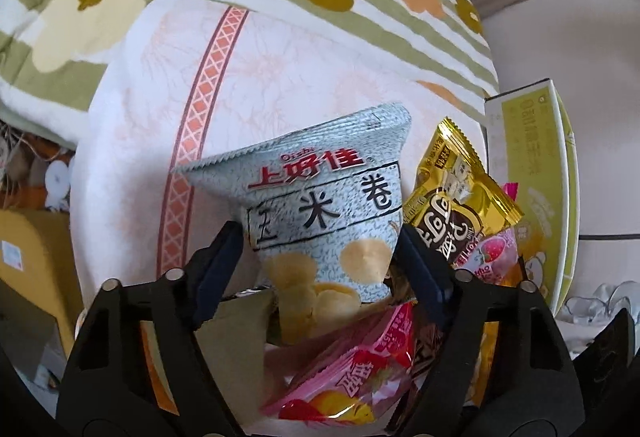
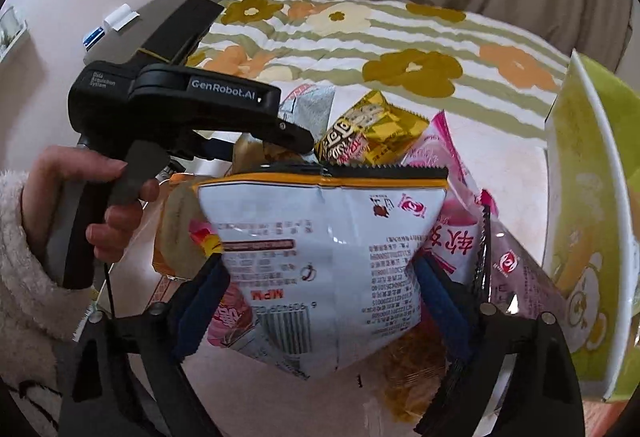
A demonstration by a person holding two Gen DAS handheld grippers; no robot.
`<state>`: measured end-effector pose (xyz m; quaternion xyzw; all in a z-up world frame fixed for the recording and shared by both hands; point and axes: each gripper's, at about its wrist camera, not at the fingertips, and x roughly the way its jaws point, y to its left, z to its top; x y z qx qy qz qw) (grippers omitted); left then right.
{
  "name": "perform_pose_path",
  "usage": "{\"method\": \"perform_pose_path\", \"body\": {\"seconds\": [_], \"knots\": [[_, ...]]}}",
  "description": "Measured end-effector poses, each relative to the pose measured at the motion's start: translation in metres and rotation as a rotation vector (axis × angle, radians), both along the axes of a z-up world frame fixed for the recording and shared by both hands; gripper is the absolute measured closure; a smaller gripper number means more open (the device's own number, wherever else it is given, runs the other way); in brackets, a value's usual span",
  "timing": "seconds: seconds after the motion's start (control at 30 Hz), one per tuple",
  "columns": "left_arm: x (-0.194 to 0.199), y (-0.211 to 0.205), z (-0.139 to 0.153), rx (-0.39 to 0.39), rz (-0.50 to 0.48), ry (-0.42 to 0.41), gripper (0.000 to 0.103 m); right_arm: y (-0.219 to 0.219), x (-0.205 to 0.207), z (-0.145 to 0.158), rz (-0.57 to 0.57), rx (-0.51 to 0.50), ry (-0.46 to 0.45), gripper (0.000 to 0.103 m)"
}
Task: Organize snacks
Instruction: 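Grasp the grey corn-roll bag with the left tool while the right tool grasps the white MPM bag, then carry both bags over the cardboard box and open both tools to release them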
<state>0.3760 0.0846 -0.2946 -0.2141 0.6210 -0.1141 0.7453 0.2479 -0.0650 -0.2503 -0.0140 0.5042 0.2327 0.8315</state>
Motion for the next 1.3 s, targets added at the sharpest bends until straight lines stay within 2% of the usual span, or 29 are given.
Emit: {"method": "perform_pose_path", "body": {"seconds": [0.17,0.2,0.33,0.6,0.67,0.7,0.87,1.13,1.3], "knots": [[-0.001,0.002,0.001,-0.029,0.005,0.001,0.049,-0.002,0.002,-0.004,0.000,0.002,0.013,0.013],[-0.002,0.002,0.002,-0.041,0.003,-0.002,0.057,-0.002,0.002,-0.004,0.001,0.003,0.013,0.013],[-0.005,0.001,0.007,-0.021,-0.001,-0.018,0.058,-0.003,0.001,-0.003,-0.002,0.008,0.012,0.014],[-0.019,0.008,0.032,-0.042,0.002,-0.069,0.058,-0.009,-0.001,0.000,-0.025,0.016,0.006,0.019],[-0.023,0.010,0.037,-0.044,0.000,-0.080,0.058,-0.010,-0.002,-0.001,-0.031,0.014,0.004,0.023],[-0.025,0.010,0.041,-0.044,0.000,-0.089,0.058,-0.010,-0.002,-0.001,-0.025,0.022,0.007,0.030],[-0.037,0.016,0.060,-0.067,0.005,-0.136,0.059,-0.011,-0.006,0.002,-0.040,0.034,-0.007,0.038],[-0.054,0.024,0.096,-0.089,-0.007,-0.230,0.059,-0.015,-0.027,0.037,-0.099,0.076,-0.083,0.040],[-0.064,0.020,0.124,-0.107,-0.040,-0.295,0.059,-0.025,-0.040,0.071,-0.162,0.104,-0.136,0.040]]}}
